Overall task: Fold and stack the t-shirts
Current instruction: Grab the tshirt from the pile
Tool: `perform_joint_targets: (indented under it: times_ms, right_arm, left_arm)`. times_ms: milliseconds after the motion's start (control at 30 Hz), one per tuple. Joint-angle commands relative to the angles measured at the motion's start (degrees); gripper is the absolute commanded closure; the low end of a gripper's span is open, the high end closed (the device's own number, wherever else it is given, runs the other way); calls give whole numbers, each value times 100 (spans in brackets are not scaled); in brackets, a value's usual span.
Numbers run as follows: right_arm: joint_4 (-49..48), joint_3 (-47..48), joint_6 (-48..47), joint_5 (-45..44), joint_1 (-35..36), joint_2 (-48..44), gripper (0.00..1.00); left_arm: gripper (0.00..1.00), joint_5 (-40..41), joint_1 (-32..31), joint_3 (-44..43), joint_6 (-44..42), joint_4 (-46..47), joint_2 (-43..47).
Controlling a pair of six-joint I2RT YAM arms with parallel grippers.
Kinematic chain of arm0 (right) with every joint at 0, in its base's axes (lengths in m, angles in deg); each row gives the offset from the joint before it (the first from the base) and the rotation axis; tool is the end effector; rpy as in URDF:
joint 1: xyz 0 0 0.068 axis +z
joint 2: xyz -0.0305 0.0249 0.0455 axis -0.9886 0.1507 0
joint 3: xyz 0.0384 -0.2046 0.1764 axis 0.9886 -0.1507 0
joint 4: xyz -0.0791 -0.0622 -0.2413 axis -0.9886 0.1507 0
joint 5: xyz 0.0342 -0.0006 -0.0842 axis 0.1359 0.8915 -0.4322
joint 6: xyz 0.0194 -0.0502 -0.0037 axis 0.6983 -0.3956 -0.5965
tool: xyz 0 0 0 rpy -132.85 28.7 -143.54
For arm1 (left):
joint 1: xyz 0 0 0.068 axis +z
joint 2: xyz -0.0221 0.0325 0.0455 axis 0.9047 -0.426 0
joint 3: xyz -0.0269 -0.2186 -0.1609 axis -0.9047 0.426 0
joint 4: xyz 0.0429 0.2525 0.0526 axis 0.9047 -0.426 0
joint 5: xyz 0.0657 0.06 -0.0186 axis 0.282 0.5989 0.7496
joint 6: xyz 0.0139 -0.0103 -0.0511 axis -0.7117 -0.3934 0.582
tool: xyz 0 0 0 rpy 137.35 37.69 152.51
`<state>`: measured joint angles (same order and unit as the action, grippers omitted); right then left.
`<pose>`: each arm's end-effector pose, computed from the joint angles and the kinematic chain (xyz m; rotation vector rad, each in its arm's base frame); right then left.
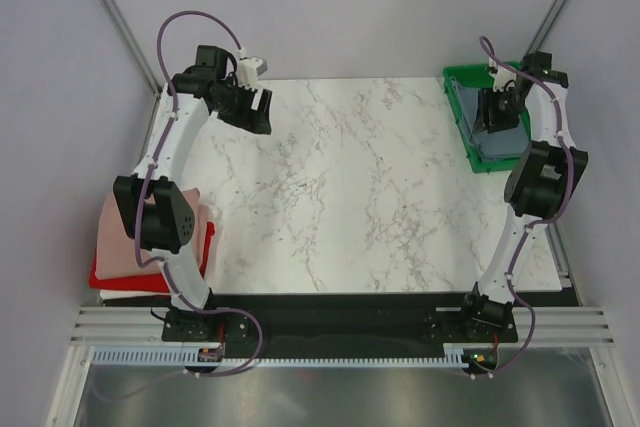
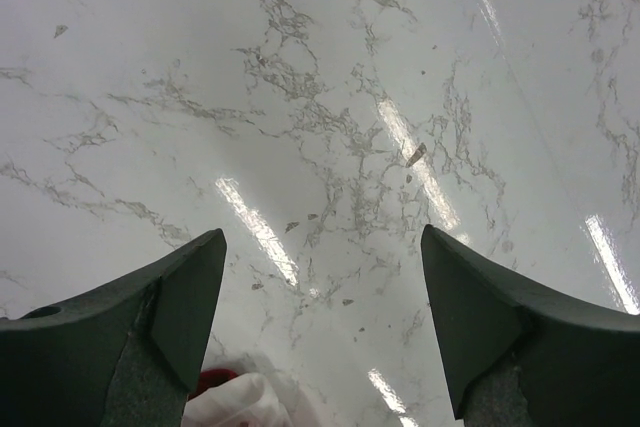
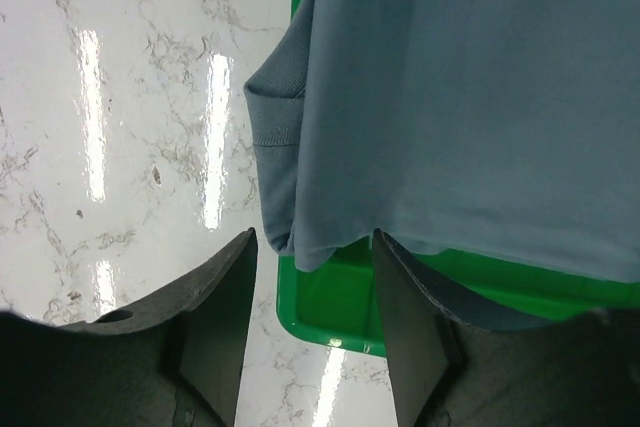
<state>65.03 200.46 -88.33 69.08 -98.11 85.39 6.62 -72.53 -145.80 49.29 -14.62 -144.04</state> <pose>0.4575 -0.1249 0.2615 -0.1532 2.6139 0.2761 0.3968 -0.0674 0.3398 0.6317 2.3898 -0.4260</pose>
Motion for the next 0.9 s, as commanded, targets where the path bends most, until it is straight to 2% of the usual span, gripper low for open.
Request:
perform_joint_targets:
  times_ms: [0,267,500,733,867]
  right_arm:
    - [79,311,-139,359,-36,119,43]
    - [70,505,-174,227,-28,409,47]
    - [44,496,-165,192,-19,532,59]
    - [44,584,-156,227,-1,664,57]
    - [44,637,-174,289,8,752,62]
  left_arm:
    - [14,143,-7,52,-237,-41,-57]
    - [14,275,-7,131,-281,-41,-75]
    - [14,328,-25,149,-290,-41,-84]
    - [14,477,-51,202,-334,-41,-57]
    - [14,565,-69,219,-369,-41,-40]
